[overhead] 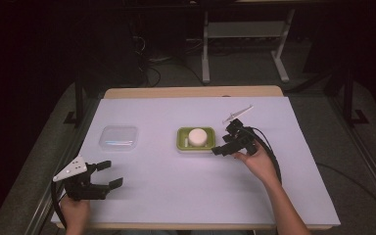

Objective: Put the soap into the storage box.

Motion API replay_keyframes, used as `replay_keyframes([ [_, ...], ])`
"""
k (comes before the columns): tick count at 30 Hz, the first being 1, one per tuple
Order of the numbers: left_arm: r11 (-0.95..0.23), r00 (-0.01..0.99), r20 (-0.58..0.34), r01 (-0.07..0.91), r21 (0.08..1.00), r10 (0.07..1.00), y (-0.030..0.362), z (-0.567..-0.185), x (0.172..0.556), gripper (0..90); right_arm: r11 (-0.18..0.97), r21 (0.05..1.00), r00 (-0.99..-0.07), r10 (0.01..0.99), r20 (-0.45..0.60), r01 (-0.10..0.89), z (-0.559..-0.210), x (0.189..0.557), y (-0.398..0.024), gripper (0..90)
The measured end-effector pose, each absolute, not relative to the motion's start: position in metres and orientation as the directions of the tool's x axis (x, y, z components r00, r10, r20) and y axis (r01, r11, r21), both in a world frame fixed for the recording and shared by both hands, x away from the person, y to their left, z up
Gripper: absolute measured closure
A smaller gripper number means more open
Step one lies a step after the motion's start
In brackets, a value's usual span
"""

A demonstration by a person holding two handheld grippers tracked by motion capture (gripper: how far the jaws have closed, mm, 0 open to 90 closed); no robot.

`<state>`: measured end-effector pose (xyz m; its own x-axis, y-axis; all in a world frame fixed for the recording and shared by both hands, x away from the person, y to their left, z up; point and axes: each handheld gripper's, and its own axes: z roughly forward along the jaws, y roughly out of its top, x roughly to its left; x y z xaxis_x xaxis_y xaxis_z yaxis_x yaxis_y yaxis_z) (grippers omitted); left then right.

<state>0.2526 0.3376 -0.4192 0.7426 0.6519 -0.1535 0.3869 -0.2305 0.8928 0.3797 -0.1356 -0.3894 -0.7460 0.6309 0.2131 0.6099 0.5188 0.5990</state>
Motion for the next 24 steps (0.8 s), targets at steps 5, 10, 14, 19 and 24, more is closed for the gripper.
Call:
replay_keyframes([
  [5,-0.229,0.742,-0.154,0.387,0.893,0.653,0.337,-0.419,0.253,14.5,0.516,0.598,-0.743,0.634,0.215,0.614,-0.392,0.371,-0.145,26.0],
  [10,-0.229,0.741,-0.154,0.387,0.893,0.654,0.337,-0.420,0.253,14.5,0.508,0.603,-0.740,0.636,0.220,0.616,-0.393,0.364,-0.152,26.1],
  [14,-0.229,0.740,-0.157,0.392,0.891,0.654,0.337,-0.420,0.253,14.5,0.500,0.600,-0.734,0.639,0.230,0.624,-0.396,0.358,-0.160,26.1],
  [19,-0.234,0.742,-0.153,0.390,0.891,0.653,0.337,-0.420,0.253,14.5,0.483,0.612,-0.727,0.646,0.232,0.626,-0.397,0.353,-0.170,26.1],
  [24,-0.233,0.742,-0.155,0.391,0.890,0.652,0.336,-0.420,0.253,14.5,0.468,0.614,-0.716,0.654,0.242,0.635,-0.399,0.348,-0.179,26.1],
])
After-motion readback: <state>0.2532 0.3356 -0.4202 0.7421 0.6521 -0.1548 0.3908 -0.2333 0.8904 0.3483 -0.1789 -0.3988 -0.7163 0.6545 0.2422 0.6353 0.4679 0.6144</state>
